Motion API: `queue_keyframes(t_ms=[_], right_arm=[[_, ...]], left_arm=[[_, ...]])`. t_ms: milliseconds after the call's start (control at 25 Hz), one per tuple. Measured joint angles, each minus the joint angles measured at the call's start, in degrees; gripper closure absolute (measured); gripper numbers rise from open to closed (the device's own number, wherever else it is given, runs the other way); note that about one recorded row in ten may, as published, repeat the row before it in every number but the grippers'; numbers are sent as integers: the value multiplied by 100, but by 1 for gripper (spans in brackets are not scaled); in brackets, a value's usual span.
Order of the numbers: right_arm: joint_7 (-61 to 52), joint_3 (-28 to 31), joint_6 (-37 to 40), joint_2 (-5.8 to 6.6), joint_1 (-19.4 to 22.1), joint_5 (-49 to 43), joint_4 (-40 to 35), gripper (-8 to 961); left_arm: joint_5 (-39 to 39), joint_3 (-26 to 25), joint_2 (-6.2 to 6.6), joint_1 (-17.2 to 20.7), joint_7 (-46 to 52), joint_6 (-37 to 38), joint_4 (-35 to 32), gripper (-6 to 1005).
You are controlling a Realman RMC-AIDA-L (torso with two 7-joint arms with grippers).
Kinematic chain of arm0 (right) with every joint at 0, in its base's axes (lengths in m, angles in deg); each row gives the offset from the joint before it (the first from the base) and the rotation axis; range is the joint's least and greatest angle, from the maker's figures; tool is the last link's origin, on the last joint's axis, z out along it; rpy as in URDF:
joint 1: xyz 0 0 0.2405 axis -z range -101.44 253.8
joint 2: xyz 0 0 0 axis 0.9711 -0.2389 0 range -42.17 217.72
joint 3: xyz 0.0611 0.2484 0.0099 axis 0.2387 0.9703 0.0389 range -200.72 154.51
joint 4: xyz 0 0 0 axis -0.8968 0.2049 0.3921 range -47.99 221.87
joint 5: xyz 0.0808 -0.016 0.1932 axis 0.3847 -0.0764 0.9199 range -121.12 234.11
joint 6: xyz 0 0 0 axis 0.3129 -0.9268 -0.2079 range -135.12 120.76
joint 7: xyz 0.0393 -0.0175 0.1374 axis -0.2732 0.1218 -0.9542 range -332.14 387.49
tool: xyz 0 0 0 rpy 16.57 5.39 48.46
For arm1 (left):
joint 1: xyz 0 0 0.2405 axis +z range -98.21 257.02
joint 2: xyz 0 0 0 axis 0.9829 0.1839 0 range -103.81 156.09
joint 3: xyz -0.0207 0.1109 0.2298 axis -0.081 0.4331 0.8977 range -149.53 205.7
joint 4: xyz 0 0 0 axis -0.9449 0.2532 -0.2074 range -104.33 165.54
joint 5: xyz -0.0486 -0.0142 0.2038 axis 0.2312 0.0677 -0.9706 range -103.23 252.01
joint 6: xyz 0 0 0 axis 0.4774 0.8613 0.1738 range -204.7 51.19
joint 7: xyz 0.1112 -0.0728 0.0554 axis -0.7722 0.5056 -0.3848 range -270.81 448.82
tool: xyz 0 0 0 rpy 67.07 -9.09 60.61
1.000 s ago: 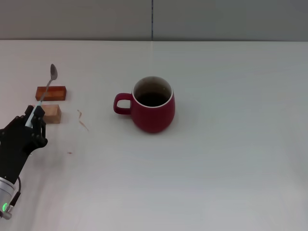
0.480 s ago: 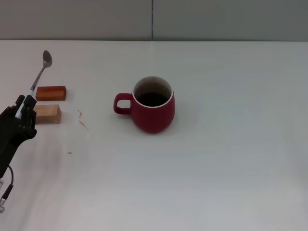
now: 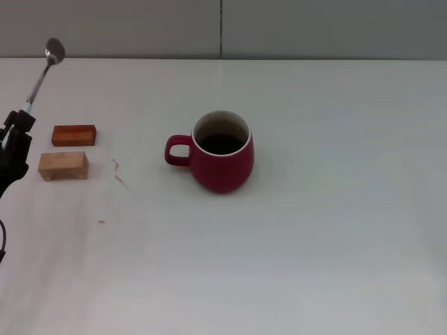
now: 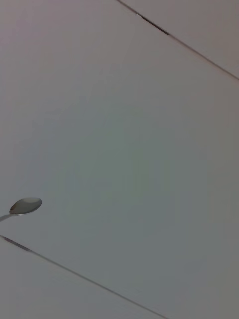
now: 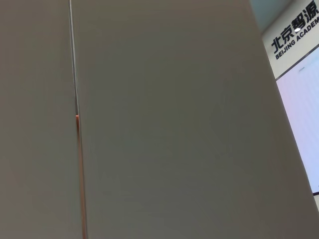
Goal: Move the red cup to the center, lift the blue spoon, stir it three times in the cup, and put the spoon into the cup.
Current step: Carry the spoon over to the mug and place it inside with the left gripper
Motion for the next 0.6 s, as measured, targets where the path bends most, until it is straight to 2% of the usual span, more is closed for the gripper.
queue_keyframes(t_ms=[600], right_arm=[[0, 0, 0, 10, 26, 9, -3, 248]], left_arm=[[53, -48, 11, 98, 3190, 677, -849, 848]])
